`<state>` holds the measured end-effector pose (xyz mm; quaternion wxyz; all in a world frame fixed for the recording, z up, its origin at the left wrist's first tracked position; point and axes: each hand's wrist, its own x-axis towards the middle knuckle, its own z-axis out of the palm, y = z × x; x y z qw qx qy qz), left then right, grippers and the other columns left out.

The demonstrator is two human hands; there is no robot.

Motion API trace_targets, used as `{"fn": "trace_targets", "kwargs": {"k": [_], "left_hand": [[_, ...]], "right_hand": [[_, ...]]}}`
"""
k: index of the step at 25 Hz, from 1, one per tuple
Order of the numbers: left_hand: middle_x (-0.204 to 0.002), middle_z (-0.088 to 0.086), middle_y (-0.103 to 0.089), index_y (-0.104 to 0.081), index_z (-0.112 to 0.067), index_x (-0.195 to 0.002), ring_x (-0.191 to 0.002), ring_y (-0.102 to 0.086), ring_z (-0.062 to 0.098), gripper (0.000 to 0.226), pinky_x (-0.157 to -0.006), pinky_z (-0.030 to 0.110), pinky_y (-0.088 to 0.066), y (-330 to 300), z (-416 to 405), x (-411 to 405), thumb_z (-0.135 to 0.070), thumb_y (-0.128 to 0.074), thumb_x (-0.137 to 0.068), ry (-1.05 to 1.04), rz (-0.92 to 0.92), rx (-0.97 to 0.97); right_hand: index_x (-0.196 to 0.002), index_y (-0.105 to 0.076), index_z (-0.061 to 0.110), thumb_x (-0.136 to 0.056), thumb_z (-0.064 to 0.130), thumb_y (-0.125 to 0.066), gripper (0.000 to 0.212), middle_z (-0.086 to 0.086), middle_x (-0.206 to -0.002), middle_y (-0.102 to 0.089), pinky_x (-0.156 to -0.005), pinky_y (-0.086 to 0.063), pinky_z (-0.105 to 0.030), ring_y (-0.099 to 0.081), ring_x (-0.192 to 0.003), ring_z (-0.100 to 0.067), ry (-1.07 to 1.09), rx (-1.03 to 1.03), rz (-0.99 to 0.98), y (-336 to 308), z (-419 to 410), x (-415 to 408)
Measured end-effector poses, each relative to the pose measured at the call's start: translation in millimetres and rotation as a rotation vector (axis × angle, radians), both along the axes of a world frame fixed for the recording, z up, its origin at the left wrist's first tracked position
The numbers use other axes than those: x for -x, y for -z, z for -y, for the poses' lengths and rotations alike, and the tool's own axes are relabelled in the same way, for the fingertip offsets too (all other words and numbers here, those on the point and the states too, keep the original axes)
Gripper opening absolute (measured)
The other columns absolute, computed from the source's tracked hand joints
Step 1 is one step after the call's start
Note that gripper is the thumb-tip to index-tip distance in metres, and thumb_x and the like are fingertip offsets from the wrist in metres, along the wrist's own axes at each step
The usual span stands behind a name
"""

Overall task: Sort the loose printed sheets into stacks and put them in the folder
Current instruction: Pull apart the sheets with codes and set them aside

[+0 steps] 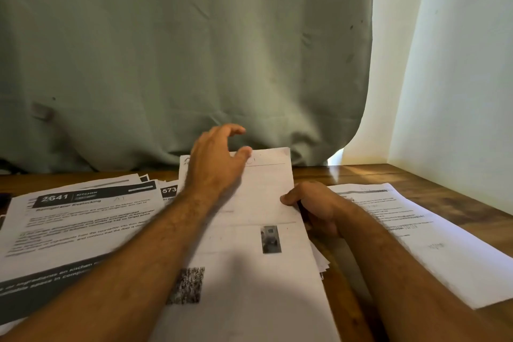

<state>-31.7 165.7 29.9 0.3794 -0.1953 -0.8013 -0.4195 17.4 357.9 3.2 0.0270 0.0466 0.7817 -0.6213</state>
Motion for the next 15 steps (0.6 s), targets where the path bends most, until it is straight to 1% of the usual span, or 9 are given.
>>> {"fn": "trace_targets", "kwargs": {"k": [2,4,5,7,8,9,11,13,15], "left_hand": [[-0.132,0.001,-0.058,-0.056,-0.026,-0.131,-0.124,-0.052,0.026,0.047,-0.107,0.044,-0.044,-12,24,4,-0.039,-0.072,-0.088,-0.164,0.053,-0.065],[-0.136,0.006,-0.058,-0.05,-0.019,-0.138,-0.122,-0.056,0.029,0.066,-0.102,0.046,-0.047,-17,42,3,-0.052,-0.072,-0.086,-0.228,0.328,-0.199],[-0.13,0.007,-0.062,-0.053,-0.016,-0.136,-0.113,-0.062,0.029,0.068,-0.094,0.043,-0.052,-16,47,0,-0.055,-0.073,-0.084,-0.154,0.505,-0.308],[-0.109,0.011,-0.075,-0.067,-0.01,-0.12,-0.087,-0.075,0.03,0.054,-0.072,0.037,-0.058,-7,50,-8,-0.05,-0.074,-0.085,0.21,0.845,-0.466],[-0.103,0.013,-0.077,-0.07,-0.01,-0.116,-0.08,-0.077,0.031,0.045,-0.063,0.037,-0.06,-3,48,-15,-0.044,-0.073,-0.086,0.361,0.977,-0.489],[-0.102,0.015,-0.077,-0.071,-0.011,-0.115,-0.079,-0.077,0.031,0.039,-0.059,0.038,-0.061,1,45,-20,-0.038,-0.072,-0.087,0.47,1.06,-0.502],[-0.103,0.018,-0.077,-0.069,-0.01,-0.119,-0.079,-0.077,0.032,0.035,-0.058,0.042,-0.062,4,36,-24,-0.028,-0.07,-0.089,0.58,1.117,-0.544],[-0.102,0.02,-0.076,-0.067,-0.007,-0.12,-0.078,-0.077,0.032,0.03,-0.059,0.044,-0.063,2,20,-29,-0.018,-0.066,-0.092,0.657,1.109,-0.607],[-0.107,0.021,-0.075,-0.066,-0.005,-0.12,-0.082,-0.076,0.032,0.027,-0.065,0.046,-0.064,-1,-6,-39,-0.012,-0.062,-0.094,0.727,1.097,-0.637]], "right_hand": [[-0.117,-0.058,0.007,-0.093,0.012,-0.052,0.025,-0.013,-0.099,-0.075,-0.064,-0.059,-0.038,-0.074,-0.083,-0.03,0.025,0.143,-0.023,-2,-7,-3],[-0.121,-0.055,0.008,-0.095,0.01,-0.051,0.026,-0.015,-0.106,-0.073,-0.073,-0.06,-0.046,-0.073,-0.09,-0.034,0.02,0.251,-0.015,-4,-14,-7],[-0.122,-0.054,0.008,-0.095,0.009,-0.051,0.027,-0.015,-0.107,-0.073,-0.075,-0.06,-0.048,-0.072,-0.092,-0.036,0.016,0.29,-0.006,-5,-17,-9],[-0.122,-0.055,0.007,-0.094,0.008,-0.051,0.028,-0.016,-0.104,-0.074,-0.071,-0.06,-0.046,-0.072,-0.09,-0.036,0.033,0.345,-0.023,-10,-21,-12],[-0.121,-0.056,0.006,-0.093,0.008,-0.053,0.028,-0.017,-0.101,-0.074,-0.07,-0.06,-0.045,-0.073,-0.087,-0.036,0.054,0.349,-0.044,-12,-23,-13],[-0.119,-0.058,0.006,-0.092,0.009,-0.054,0.028,-0.017,-0.1,-0.074,-0.073,-0.06,-0.047,-0.073,-0.087,-0.036,0.092,0.33,-0.061,-15,-25,-14],[-0.117,-0.06,0.006,-0.092,0.014,-0.058,0.026,-0.017,-0.1,-0.074,-0.082,-0.058,-0.051,-0.072,-0.088,-0.036,0.172,0.245,-0.083,-21,-32,-19],[-0.112,-0.063,0.004,-0.092,0.019,-0.062,0.025,-0.017,-0.098,-0.074,-0.082,-0.058,-0.05,-0.072,-0.087,-0.035,0.268,0.118,-0.124,-28,-47,-27],[-0.102,-0.067,0.002,-0.092,0.024,-0.063,0.024,-0.014,-0.097,-0.072,-0.082,-0.058,-0.045,-0.071,-0.085,-0.031,0.353,-0.08,-0.2,-37,-70,-33]]}}
